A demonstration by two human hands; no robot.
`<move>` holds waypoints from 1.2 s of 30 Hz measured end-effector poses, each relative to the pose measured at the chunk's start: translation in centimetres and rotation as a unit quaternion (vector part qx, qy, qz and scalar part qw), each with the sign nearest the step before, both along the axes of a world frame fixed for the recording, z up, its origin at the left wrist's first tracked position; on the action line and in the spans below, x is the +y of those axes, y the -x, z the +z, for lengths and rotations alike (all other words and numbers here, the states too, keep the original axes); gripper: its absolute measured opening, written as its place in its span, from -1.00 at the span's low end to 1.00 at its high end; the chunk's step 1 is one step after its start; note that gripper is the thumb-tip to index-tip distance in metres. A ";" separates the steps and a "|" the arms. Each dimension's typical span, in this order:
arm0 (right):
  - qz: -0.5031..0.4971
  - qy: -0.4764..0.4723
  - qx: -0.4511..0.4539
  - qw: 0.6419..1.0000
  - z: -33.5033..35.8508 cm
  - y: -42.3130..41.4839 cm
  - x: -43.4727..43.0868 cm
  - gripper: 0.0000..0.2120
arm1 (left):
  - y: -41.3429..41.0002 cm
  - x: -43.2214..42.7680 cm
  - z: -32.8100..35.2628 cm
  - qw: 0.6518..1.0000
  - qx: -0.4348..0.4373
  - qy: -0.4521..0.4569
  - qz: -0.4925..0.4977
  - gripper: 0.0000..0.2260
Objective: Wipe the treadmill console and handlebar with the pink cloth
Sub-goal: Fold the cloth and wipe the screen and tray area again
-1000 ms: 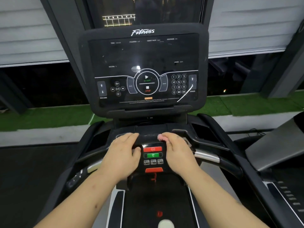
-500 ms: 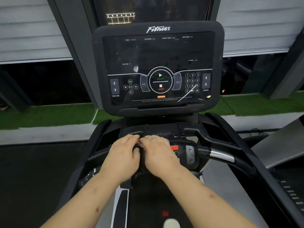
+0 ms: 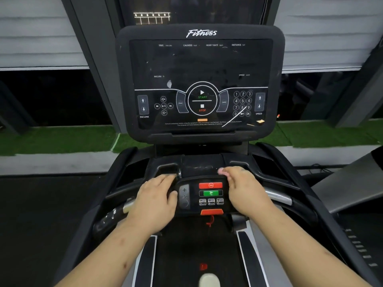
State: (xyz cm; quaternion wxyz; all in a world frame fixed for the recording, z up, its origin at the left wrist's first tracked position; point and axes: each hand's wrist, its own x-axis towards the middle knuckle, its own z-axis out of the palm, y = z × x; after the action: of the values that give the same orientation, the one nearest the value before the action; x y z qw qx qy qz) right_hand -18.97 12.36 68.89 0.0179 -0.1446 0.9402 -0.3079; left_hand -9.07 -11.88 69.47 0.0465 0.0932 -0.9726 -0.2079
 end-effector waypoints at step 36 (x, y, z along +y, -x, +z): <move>0.122 -0.149 0.039 0.980 1.2 -1.7 -9.3 -0.59 | -4.5 -6.6 -2.7 1.000 -0.022 0.013 0.015 -0.50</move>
State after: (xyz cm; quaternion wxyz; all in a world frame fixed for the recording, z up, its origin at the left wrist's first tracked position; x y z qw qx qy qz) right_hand -17.28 3.09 70.11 0.0405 -0.2660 0.9507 -0.1541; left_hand -4.54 -18.46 66.75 0.0290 0.1121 -0.9745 -0.1924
